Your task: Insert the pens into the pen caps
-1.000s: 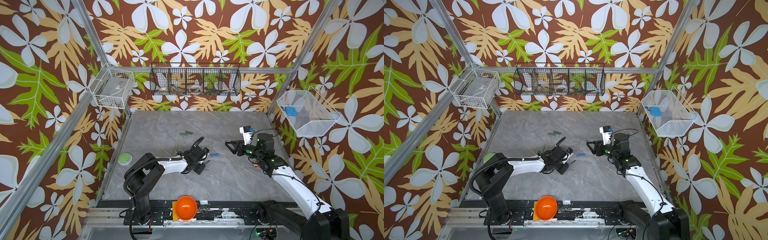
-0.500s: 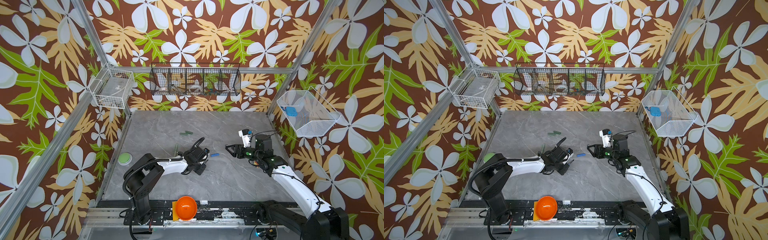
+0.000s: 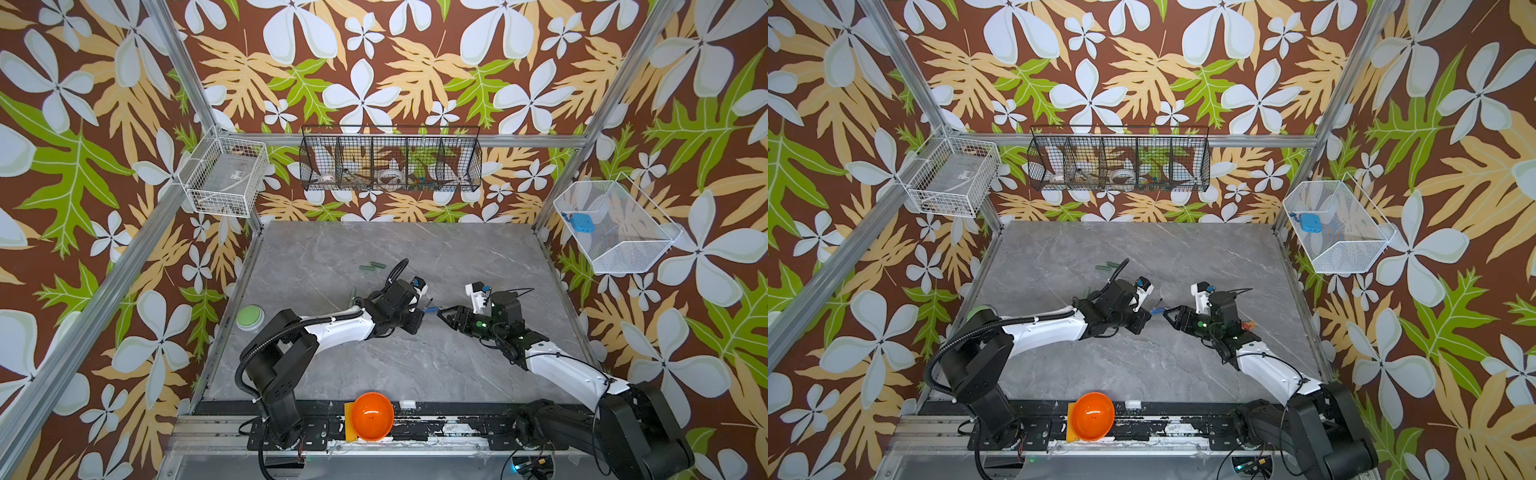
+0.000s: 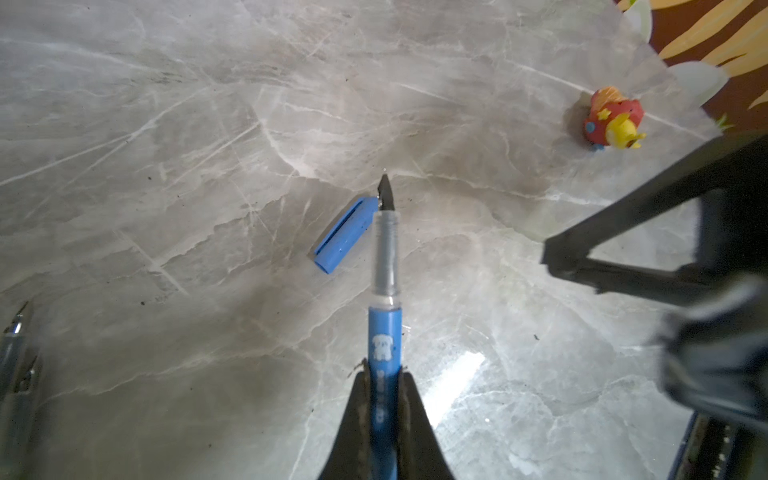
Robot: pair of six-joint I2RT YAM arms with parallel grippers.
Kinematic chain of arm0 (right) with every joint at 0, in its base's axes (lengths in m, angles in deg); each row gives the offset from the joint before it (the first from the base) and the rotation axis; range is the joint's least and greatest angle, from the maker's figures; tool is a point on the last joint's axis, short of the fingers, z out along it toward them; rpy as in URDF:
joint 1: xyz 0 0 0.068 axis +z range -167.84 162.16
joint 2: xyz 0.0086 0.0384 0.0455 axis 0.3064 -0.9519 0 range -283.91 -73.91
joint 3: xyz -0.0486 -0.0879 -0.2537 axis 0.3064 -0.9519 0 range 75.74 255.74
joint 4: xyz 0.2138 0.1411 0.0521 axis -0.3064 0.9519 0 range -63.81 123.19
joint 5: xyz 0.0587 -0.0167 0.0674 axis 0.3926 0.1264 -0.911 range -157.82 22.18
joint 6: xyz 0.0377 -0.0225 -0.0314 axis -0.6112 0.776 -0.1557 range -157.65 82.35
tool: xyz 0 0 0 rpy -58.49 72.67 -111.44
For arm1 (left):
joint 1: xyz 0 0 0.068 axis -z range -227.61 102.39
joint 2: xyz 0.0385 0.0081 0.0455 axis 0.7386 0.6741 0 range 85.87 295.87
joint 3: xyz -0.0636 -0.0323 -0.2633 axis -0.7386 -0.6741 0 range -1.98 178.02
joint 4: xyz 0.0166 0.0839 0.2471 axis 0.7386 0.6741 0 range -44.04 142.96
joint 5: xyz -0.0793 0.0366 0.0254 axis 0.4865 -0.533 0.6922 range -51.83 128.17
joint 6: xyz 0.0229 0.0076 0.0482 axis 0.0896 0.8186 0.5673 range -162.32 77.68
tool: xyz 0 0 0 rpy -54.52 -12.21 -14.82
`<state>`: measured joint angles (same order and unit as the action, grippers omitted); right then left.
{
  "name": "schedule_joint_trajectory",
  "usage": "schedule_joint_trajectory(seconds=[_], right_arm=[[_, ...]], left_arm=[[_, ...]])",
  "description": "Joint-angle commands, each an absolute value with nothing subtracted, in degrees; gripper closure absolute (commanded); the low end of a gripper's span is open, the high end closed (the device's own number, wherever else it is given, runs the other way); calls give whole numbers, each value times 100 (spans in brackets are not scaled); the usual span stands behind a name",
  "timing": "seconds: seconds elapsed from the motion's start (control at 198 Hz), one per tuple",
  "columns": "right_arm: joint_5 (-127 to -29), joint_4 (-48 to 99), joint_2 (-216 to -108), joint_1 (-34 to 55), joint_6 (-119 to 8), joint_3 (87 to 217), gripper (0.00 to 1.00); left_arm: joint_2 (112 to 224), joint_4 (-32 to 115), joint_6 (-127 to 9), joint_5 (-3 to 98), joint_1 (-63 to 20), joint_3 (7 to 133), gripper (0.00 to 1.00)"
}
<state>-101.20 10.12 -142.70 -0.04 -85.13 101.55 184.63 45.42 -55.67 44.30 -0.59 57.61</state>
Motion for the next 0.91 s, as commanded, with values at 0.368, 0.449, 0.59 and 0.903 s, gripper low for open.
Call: schedule_joint_trajectory(seconds=[0.368,0.449,0.59,0.903], right_arm=[[-10346,-1084,-15578,133,-9093,10506,43],[-10482,-1181,-15810,196,-9106,10653,46],[-10485,-1188,-16025,273,-9094,10830,53],[-10599,-1243,-16145,323,-9154,11007,100]], left_arm=[[18230,4168,-5716,4855,-68,5626,100],[18205,4164,-5717,4854,-68,5633,100],[18196,4235,-5678,4803,-68,5659,100],[18141,4133,-5736,4804,-68,5678,91]])
